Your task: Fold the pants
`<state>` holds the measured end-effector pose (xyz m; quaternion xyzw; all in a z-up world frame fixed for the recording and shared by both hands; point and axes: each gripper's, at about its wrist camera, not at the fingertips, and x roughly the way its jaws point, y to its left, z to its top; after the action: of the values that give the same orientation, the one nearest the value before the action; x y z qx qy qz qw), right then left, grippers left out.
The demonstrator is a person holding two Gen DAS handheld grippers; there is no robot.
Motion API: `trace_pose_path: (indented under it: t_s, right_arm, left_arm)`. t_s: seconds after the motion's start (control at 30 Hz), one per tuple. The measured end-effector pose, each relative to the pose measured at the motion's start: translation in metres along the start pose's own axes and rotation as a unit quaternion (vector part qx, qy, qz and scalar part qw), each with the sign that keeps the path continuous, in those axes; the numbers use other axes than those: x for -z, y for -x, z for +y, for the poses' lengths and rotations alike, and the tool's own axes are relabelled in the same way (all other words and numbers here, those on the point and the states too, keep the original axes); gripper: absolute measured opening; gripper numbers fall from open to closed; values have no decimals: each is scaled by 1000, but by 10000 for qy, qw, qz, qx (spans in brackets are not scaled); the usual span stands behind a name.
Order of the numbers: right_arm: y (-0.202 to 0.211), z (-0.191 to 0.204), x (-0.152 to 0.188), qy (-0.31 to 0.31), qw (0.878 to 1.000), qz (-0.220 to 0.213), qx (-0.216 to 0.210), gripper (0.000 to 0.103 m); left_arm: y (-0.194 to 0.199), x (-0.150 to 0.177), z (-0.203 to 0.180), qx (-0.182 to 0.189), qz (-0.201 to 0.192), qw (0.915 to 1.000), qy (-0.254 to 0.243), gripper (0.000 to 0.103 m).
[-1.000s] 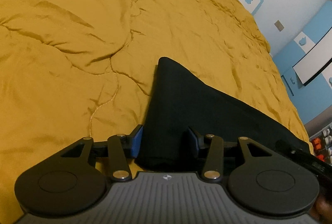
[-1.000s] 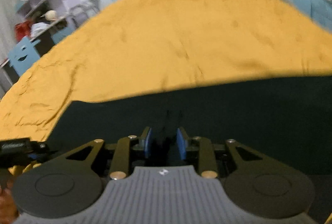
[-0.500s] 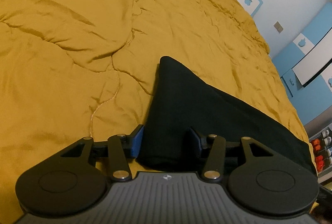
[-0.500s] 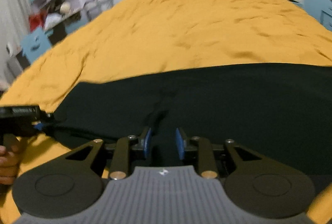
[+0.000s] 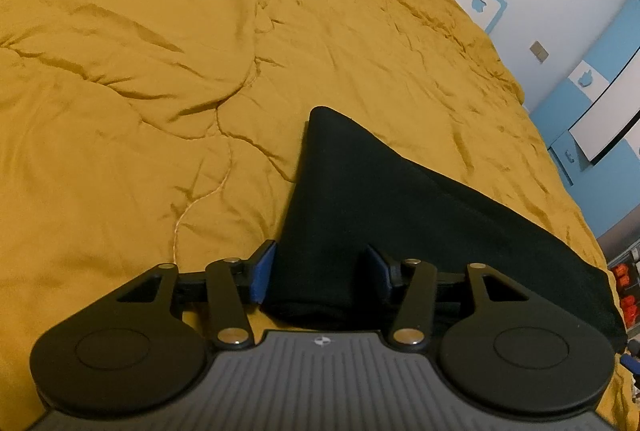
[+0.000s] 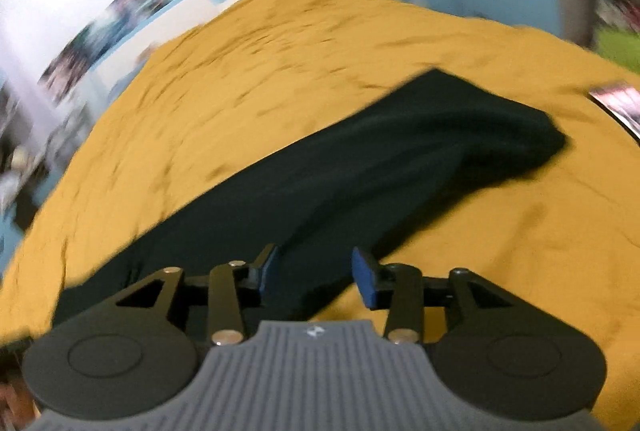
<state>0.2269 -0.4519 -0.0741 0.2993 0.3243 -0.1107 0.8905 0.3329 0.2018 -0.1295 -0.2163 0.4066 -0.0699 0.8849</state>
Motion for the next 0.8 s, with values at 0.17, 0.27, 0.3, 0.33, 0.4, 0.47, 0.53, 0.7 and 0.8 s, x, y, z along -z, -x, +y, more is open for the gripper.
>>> trace_pose_path:
  t_s: [0.17,0.27,0.3,0.33,0.4,0.47,0.53,0.7,0.8]
  right_arm:
    - [5,-76,-26,-1752,9840,-298,124,49]
    - [-2,-113,-34,-2691,9624,-367,26,49]
    - [-6,-120,-37,-2845,9580,-358,11,49]
    - [-8,-126,-40,-2933,9553,-358,12,49]
    - [-16,-130,-47,-2978,9539,-363,-2,49]
    - [-21,-134,-51,-2989,9534,-406,59,49]
    - [-26,-132,-52,-2973,9536,-449,127,50]
    - [-49,-115,-65,-2124,9750,-306,581,27]
    - [-49,-112,-66,-1849,9805,-376,552,18]
  left_arm:
    - [1,2,1,-1,-44,10000,18,60]
    - [1,3,2,4,-61,10000,26,60]
    - [1,3,2,3,-65,10000,25,60]
    - [1,3,2,2,-72,10000,21,60]
    - [2,4,3,6,-86,10000,18,60]
    - [1,5,3,13,-94,10000,23,60]
    - [2,5,4,27,-99,9999,37,60]
    - [1,4,7,72,-95,9999,103,61]
    - [0,3,7,79,-75,9999,132,62]
